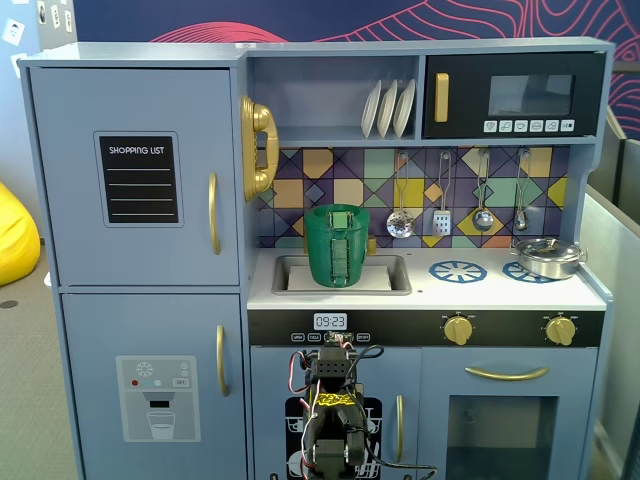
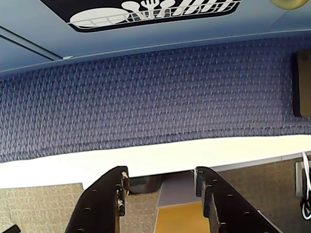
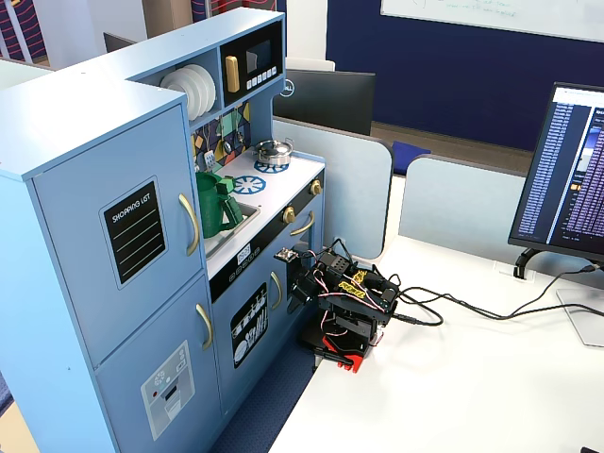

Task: Take off the lid from the green recipient and place it on the counter

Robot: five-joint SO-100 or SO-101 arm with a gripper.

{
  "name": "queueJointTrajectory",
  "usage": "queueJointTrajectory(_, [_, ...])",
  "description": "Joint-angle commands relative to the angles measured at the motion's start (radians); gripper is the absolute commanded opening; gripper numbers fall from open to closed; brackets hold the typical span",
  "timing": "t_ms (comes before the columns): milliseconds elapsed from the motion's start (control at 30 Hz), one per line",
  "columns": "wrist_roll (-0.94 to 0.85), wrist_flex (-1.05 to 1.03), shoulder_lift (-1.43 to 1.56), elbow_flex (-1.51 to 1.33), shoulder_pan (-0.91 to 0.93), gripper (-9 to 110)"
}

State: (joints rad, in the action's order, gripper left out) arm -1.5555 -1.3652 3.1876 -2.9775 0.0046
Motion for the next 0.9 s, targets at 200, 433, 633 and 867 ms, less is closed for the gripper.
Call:
queueJointTrajectory(200, [0.017, -0.167, -0.008, -0.021, 0.072, 0])
queueJointTrajectory(433, [-0.04, -0.097, -0.009, -0.018, 0.1, 0])
queueJointTrajectory(633, [-0.196, 0.155, -0.109, 0.275, 0.103, 0])
queueJointTrajectory(867, [-0.179, 0.348, -0.391, 0.781, 0.052, 0])
